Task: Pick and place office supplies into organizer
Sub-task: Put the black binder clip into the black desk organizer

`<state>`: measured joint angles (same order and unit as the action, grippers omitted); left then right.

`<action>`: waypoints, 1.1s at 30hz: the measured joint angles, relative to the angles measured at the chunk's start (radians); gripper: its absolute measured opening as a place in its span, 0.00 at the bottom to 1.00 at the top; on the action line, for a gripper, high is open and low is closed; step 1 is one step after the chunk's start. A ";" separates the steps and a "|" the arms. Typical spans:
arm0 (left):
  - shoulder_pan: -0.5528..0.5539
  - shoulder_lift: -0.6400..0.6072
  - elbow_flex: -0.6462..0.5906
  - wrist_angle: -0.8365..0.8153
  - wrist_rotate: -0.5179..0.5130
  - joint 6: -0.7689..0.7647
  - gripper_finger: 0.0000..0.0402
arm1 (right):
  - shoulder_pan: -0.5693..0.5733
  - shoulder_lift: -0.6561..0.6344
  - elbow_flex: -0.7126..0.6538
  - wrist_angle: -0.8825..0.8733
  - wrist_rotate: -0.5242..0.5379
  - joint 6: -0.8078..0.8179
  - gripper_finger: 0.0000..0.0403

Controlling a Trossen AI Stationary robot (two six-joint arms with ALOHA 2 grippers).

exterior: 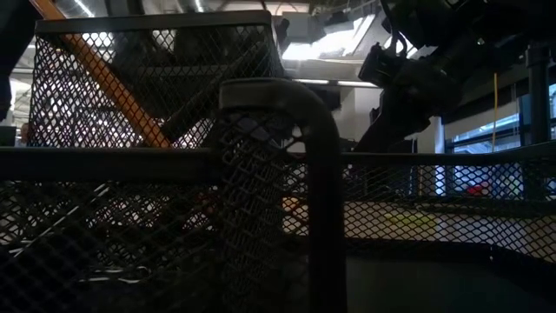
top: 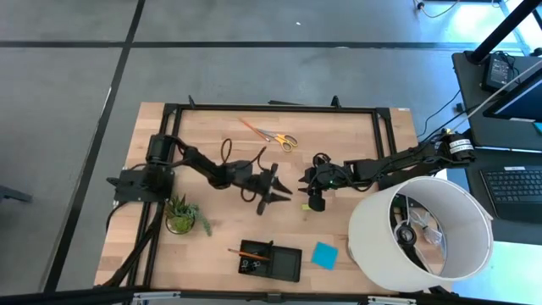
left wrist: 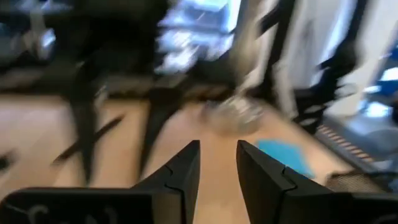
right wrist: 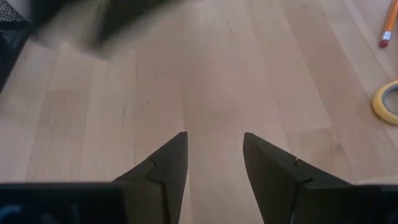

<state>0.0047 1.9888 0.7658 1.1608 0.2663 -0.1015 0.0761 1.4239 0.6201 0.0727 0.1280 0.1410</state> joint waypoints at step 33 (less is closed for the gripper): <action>0.127 -0.291 0.000 -0.838 -0.364 0.297 0.30 | -0.163 0.000 0.000 0.111 0.167 -0.033 0.39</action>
<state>0.1316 1.6975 0.7654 0.3231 -0.0981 0.1958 -0.0868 1.4239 0.6201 0.1841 0.2955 0.1077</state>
